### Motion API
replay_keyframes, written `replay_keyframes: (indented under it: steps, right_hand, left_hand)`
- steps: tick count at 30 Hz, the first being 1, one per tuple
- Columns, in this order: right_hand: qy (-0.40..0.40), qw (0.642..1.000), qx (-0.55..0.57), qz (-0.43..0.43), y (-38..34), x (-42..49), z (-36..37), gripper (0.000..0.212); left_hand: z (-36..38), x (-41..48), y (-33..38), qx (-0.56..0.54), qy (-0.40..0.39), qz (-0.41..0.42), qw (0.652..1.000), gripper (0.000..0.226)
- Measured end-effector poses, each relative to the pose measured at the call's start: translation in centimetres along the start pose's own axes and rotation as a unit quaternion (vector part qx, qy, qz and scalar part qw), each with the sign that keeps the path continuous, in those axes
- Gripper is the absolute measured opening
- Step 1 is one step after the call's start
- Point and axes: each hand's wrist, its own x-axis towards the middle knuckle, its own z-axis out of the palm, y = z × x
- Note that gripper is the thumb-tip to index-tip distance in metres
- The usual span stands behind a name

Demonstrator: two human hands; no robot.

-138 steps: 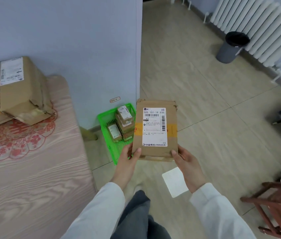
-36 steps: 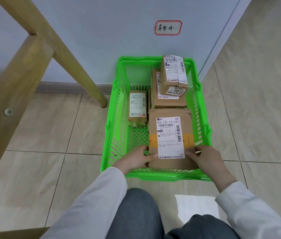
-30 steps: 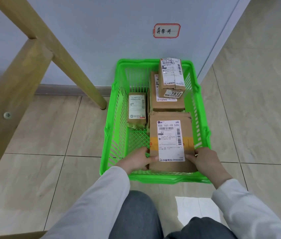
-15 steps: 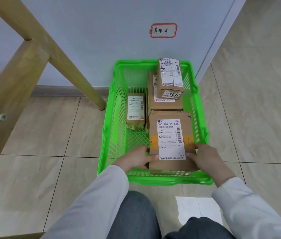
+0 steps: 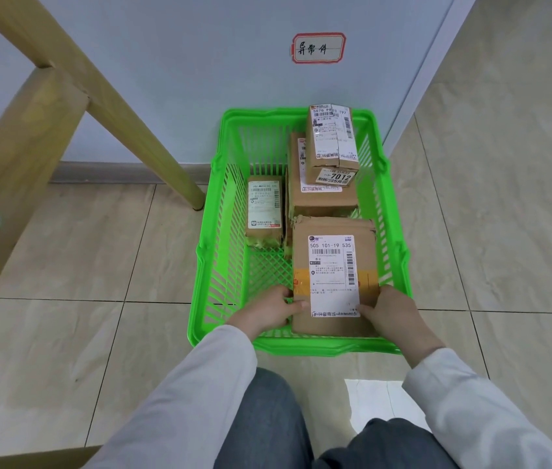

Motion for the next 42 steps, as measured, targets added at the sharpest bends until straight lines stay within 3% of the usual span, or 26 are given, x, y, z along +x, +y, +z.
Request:
replay_keyframes:
  steps: [2,5,7,19,25,30,36,42]
  right_hand:
    - [0.004,1.0,0.018,0.004,0.1,-0.1,0.0,0.048]
    - [0.006,0.999,0.034,0.003,0.0,-0.2,0.0,0.051]
    - [0.006,0.999,0.034,0.003,0.1,-0.2,-0.1,0.052]
    - [0.001,0.998,0.056,-0.009,0.4,-0.5,0.0,0.054]
    - [-0.005,0.998,0.064,-0.012,0.4,-0.6,0.1,0.056]
    - [-0.003,0.997,0.073,-0.017,0.2,-0.8,0.0,0.059]
    - [0.003,0.995,0.102,-0.015,0.0,-1.1,-0.2,0.059]
    - [0.016,0.99,0.139,-0.011,-0.4,-1.5,-0.6,0.053]
  left_hand:
    - [0.0,0.2,-0.1,-0.013,0.006,-0.003,1.0,0.017]
    - [0.1,0.4,-0.2,-0.01,0.014,-0.005,1.0,0.048]
    - [0.2,0.5,-0.2,-0.015,0.018,-0.006,1.0,0.055]
    - [0.5,1.1,-0.1,-0.064,0.034,-0.016,0.997,0.047]
    - [0.6,0.9,0.1,-0.062,0.029,-0.007,0.998,0.03]
    - [0.6,0.8,0.0,-0.08,0.032,-0.009,0.996,0.048]
    - [0.6,0.5,0.3,-0.085,0.028,-0.01,0.996,0.05]
    - [0.2,0.4,0.5,-0.015,0.059,-0.005,0.998,0.059]
